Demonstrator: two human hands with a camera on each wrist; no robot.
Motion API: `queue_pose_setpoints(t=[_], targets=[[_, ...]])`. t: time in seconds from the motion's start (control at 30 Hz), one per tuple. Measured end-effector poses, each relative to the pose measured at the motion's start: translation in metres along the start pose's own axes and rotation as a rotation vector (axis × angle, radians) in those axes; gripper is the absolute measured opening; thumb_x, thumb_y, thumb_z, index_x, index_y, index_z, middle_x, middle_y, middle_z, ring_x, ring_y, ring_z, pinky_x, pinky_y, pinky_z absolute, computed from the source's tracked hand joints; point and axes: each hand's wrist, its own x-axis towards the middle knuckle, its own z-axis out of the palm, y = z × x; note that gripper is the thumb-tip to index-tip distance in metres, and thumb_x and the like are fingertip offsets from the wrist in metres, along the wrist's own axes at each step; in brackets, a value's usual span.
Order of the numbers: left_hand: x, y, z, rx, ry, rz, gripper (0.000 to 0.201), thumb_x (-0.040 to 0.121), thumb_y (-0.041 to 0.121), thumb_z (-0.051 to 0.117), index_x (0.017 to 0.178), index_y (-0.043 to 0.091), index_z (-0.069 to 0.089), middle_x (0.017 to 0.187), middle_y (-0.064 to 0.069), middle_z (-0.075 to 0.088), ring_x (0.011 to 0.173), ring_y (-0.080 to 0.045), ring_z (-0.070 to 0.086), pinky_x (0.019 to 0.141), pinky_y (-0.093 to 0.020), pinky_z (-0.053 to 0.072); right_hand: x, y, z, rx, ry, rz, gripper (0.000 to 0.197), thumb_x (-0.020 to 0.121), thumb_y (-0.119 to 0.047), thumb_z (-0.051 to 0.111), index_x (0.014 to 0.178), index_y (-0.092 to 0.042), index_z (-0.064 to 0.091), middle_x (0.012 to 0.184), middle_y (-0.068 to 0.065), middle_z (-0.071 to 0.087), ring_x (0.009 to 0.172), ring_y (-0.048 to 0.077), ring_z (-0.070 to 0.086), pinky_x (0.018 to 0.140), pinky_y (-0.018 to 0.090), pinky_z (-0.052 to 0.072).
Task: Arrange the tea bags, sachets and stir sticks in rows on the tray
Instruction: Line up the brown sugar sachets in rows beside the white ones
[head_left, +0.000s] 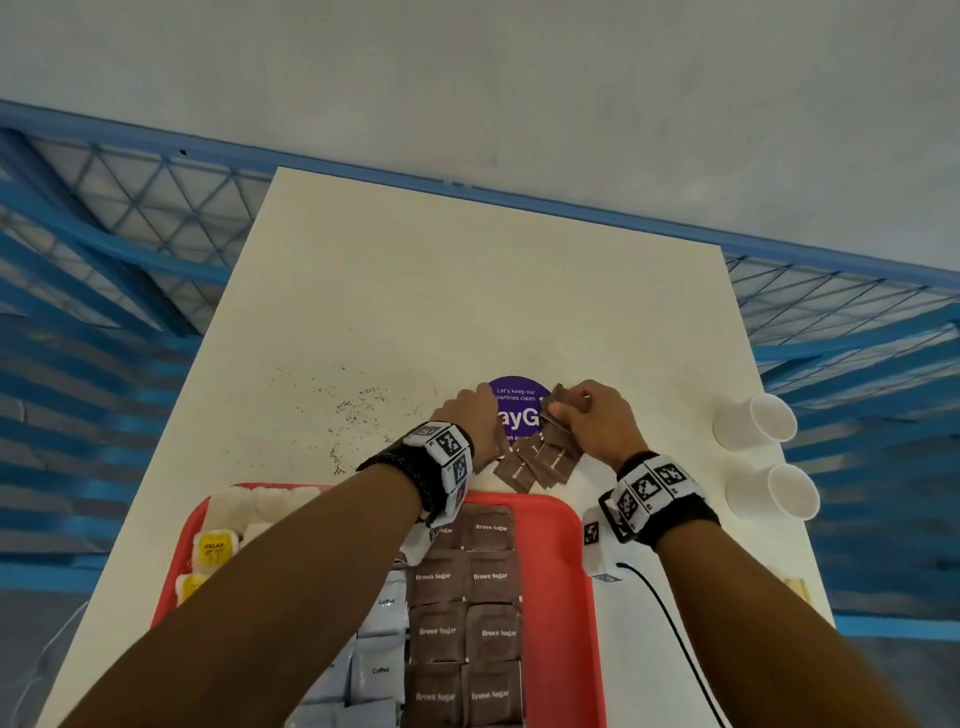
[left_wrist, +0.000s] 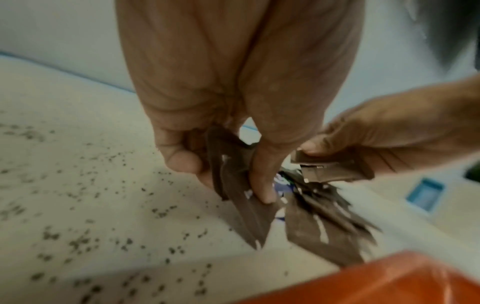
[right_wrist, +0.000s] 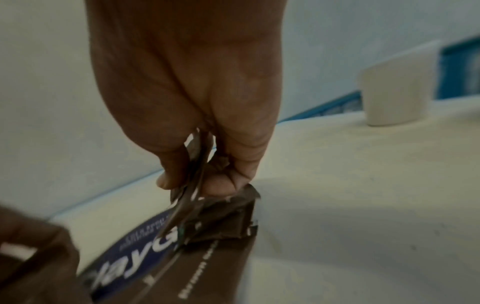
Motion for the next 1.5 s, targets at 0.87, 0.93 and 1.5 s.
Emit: queue_pose_setpoints(t=[0.87, 0.93, 1.5], targets=[[-0.073, -0.012, -0.001, -1.839, -0.092, -0.324, 0.018, 0.103, 0.018, 0.048, 0.103, 0.013, 0.065, 0.094, -0.014, 0.074, 0.083, -0.025, 0.071, 0.073, -0.043, 0.059, -0.097, -0.062, 0.075, 0.357, 0.101, -0.036, 0.012, 0.090, -0.012, 0.065, 0.086, -0.017, 0.075, 0.081, -0.008, 0.072, 0.074, 0.001, 0.065, 0.065, 0.006, 0.045], [-0.072, -0.015, -0.001, -1.829, -0.054, -0.370, 0.017, 0.105, 0.018, 0.046, 0.108, 0.011, 0.061, 0.091, -0.015, 0.073, 0.081, -0.026, 0.071, 0.073, -0.044, 0.058, -0.089, -0.058, 0.065, 0.318, 0.029, -0.071, 0.014, 0.089, -0.013, 0.065, 0.085, -0.017, 0.079, 0.081, -0.011, 0.075, 0.075, 0.001, 0.067, 0.070, 0.012, 0.049], [-0.122, -0.064, -0.026, -1.602, -0.207, -0.290, 0.011, 0.101, 0.014, 0.050, 0.092, 0.012, 0.056, 0.069, -0.009, 0.058, 0.055, -0.023, 0.057, 0.051, -0.032, 0.053, 0.015, -0.013, 0.005, -0.110, 0.181, 0.375, 0.042, 0.081, -0.033, 0.077, 0.099, 0.002, 0.061, 0.102, 0.019, 0.064, 0.089, 0.030, 0.065, 0.057, 0.023, 0.047]])
